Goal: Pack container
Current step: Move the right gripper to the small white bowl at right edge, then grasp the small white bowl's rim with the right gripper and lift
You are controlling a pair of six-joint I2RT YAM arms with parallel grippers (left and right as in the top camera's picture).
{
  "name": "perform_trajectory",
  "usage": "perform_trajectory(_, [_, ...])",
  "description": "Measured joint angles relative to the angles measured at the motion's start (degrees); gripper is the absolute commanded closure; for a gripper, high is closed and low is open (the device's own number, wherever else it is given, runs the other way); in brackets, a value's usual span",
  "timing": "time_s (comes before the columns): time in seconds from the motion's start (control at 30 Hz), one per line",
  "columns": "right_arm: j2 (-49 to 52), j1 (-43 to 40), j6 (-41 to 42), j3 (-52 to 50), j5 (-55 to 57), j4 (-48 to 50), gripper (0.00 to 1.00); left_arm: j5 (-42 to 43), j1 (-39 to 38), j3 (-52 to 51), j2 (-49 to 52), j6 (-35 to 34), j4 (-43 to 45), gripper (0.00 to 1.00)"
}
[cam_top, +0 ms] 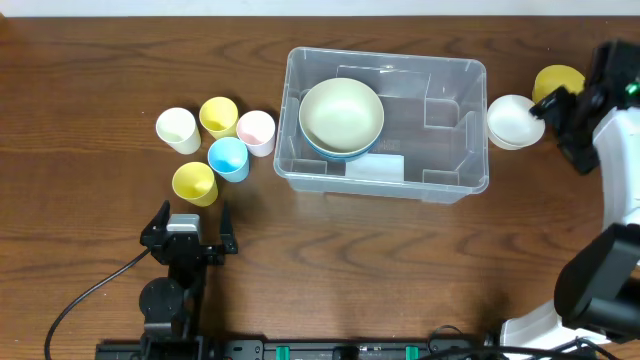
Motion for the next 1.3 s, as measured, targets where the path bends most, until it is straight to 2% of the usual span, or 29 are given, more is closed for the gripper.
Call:
perform_trajectory(0.17, [0.35, 0.04, 0.02, -7.65, -1.60, 8.46, 0.05, 0.00, 0.00, 0.00, 0.00, 0.00, 0.02, 0.02])
perform_trajectory(0.43, [0.37, 0.04, -0.13, -9.05, -1.81, 16.15, 0.10, 0.00, 0.00, 0.00, 0.00, 0.00, 0.00, 0.02])
perform_trajectory(0.87, [6.75, 0.04, -0.94, -9.11, -3.74, 16.48, 0.08, 0.00, 0.00, 0.00, 0.00, 0.00, 0.02, 0.02])
perform_trajectory(1.3, [9.07, 0.02, -1.09, -9.11, -3.98, 17.53, 0.10, 0.00, 0.00, 0.00, 0.00, 0.00, 0.02, 0.02])
